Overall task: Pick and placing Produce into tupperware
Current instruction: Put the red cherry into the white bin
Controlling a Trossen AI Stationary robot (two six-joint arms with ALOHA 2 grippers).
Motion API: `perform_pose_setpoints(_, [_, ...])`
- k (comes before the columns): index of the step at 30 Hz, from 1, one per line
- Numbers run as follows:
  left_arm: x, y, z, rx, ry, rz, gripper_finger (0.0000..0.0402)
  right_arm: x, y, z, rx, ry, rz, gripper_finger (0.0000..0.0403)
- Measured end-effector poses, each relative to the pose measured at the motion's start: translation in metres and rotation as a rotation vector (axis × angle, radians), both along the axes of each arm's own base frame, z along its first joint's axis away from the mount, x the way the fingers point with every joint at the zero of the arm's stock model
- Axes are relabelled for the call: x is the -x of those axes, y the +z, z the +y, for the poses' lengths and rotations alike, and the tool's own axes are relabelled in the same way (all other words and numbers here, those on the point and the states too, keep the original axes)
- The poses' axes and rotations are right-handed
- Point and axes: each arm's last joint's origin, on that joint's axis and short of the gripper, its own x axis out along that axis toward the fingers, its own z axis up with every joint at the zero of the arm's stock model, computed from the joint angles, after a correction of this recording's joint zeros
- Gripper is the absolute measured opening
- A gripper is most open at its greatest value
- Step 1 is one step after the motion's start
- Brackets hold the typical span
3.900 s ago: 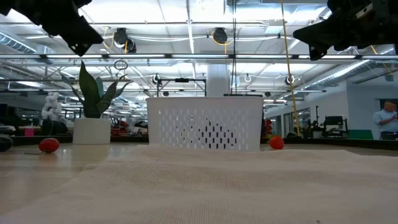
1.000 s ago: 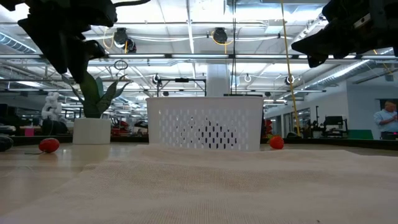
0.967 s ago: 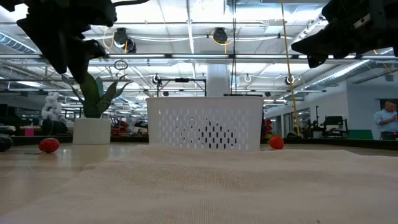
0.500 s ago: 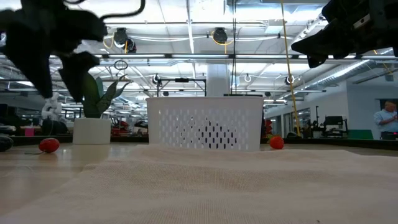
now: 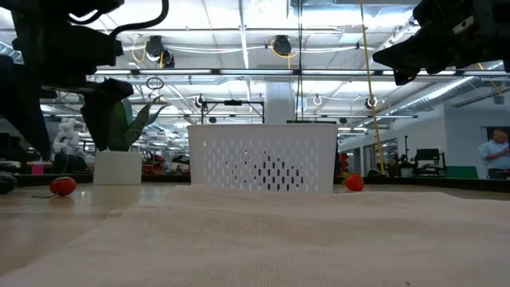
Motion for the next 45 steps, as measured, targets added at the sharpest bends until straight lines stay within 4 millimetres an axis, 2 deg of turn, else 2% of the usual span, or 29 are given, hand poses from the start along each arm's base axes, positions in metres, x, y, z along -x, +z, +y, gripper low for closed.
perform_pose_setpoints(9, [-0.004,-0.013,-0.001,-0.112,-0.225,0.074,0.0326,-0.001,-0.001,0.000,0.000,-0.001,0.008,0.0000])
perform_pose_setpoints(12, [-0.005,-0.016,-0.001,-0.132,-0.252,0.086,0.0326,-0.002,-0.002,0.000,-0.001,0.000,0.016,0.0000])
perform_pose_setpoints(26, [-0.009,-0.021,-0.002,-0.138,-0.237,0.097,0.0326,-0.006,-0.004,0.000,0.002,0.000,0.028,0.0000])
perform_pose_setpoints(35, [-0.008,-0.022,-0.002,-0.086,-0.161,0.100,0.0326,-0.007,-0.004,0.000,0.003,-0.001,0.021,0.0000])
perform_pose_setpoints(45, [-0.001,-0.036,0.001,-0.053,-0.113,0.116,0.0326,-0.007,-0.004,0.000,-0.004,-0.002,0.023,0.0000])
